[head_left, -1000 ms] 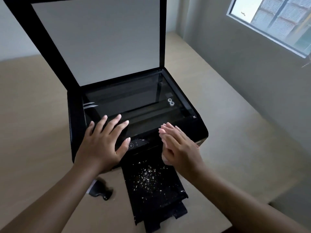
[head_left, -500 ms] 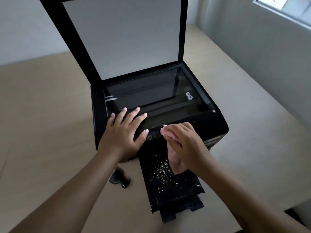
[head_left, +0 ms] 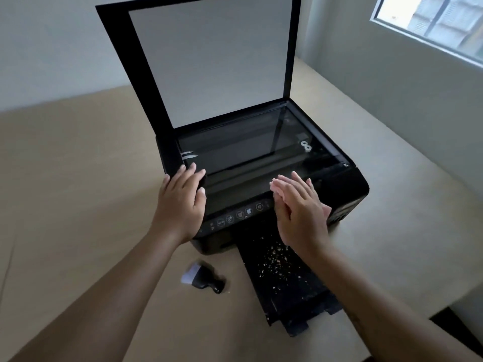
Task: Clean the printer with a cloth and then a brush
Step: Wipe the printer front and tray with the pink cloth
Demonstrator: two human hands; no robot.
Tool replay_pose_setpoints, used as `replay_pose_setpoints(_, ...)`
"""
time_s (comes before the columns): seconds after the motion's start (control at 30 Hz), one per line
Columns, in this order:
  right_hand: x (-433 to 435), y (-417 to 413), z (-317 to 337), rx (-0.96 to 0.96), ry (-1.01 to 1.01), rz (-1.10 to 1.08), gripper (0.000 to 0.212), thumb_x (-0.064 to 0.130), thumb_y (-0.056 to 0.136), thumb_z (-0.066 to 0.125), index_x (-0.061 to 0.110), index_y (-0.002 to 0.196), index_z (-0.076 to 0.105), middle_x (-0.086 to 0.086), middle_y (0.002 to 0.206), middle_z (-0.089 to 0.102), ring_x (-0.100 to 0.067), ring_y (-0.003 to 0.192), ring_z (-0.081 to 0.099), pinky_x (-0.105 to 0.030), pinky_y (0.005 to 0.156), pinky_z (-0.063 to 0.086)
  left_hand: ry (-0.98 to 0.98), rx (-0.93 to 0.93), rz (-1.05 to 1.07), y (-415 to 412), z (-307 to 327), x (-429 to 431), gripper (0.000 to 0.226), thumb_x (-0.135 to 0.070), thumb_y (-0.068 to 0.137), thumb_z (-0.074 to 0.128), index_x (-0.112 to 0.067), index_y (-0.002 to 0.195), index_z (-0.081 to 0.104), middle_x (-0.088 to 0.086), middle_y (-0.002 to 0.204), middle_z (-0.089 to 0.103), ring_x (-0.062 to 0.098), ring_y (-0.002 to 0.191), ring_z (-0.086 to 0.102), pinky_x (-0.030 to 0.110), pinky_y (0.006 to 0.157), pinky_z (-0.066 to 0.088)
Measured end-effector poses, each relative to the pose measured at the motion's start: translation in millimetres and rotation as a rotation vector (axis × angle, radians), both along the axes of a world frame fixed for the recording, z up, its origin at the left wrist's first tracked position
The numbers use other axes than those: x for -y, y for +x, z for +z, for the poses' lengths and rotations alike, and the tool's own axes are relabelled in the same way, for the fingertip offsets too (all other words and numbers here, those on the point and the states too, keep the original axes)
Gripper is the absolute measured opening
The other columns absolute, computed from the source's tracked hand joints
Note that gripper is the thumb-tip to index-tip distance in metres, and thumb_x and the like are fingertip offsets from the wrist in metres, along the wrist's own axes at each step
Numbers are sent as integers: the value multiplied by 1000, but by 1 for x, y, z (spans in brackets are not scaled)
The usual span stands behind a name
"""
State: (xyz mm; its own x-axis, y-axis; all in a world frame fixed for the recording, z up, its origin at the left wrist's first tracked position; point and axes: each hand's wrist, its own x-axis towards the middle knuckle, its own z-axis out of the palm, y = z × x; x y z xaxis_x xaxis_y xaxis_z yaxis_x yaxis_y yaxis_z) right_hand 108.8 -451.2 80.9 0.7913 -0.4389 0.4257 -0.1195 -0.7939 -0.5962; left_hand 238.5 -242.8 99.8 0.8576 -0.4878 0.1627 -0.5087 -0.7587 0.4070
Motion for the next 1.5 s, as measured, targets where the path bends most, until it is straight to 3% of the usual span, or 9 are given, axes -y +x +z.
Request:
replay_pose_setpoints(0.27,-58,6,5,-38,-168,533,30,23,99,53,19,127,64,3,135,61,-12,135,46,-38,113,36,71,-33,-119,28,1,-5,49,-29,104,29,-26,153,27,-6,163,15,10,150,4,29,118,-6)
replay_pose_setpoints(0.5,-85,2,-12,-19,-200,110,36,18,95,49,12,129,61,-6,137,58,-23,138,42,-46,115,30,53,-14,-132,38,-2,-4,47,-27,103,30,-26,150,33,-5,162,20,13,149,10,32,118,0)
replay_pose_setpoints(0.6,-132,7,-11,32,-307,418,37,21,97,51,14,132,59,-3,140,57,-20,138,43,-38,116,31,16,-18,-142,42,-3,-6,52,-33,97,27,-25,148,39,-5,160,26,14,149,16,34,118,5)
replay_pose_setpoints(0.7,-79,5,-6,-67,-511,619,44,21,98,49,20,143,47,0,149,47,-17,142,36,-37,119,26,6,-16,-136,46,-6,-6,47,-26,101,32,-24,147,40,-4,159,28,15,148,18,36,119,8)
replay_pose_setpoints(0.9,-43,9,-12,-24,-125,-91,33,21,94,46,12,121,64,-6,133,61,-23,136,44,-43,119,25,5,25,-122,42,-8,-4,54,-33,95,25,-23,145,44,-3,156,34,16,147,23,40,118,16)
replay_pose_setpoints(1.13,-28,6,-2,-26,-415,448,36,14,93,57,15,129,61,-1,136,60,-18,133,48,-38,110,40,22,49,-111,43,-10,-5,46,-28,101,30,-25,145,43,-6,157,33,14,147,21,38,118,14)
replay_pose_setpoints(1.23,24,-5,11,-51,-351,212,38,0,83,63,9,120,63,-8,122,65,-23,115,54,-44,93,51,22,40,-106,43,-10,-4,53,-35,96,24,-26,145,43,-8,156,34,12,147,22,37,118,15)
replay_pose_setpoints(1.33,35,-11,12,-35,-251,-69,18,21,95,54,16,109,63,-2,107,66,-22,99,55,-47,73,53,12,54,-102,43,-10,-4,54,-35,95,24,-26,144,44,-7,155,36,13,146,24,39,118,18)
replay_pose_setpoints(1.5,-13,-10,-8,22,-181,61,32,30,95,55,8,113,68,-5,111,65,-25,105,56,-34,88,51,21,62,-98,41,-10,-4,51,-33,97,25,-26,144,44,-7,155,36,14,146,24,40,118,18)
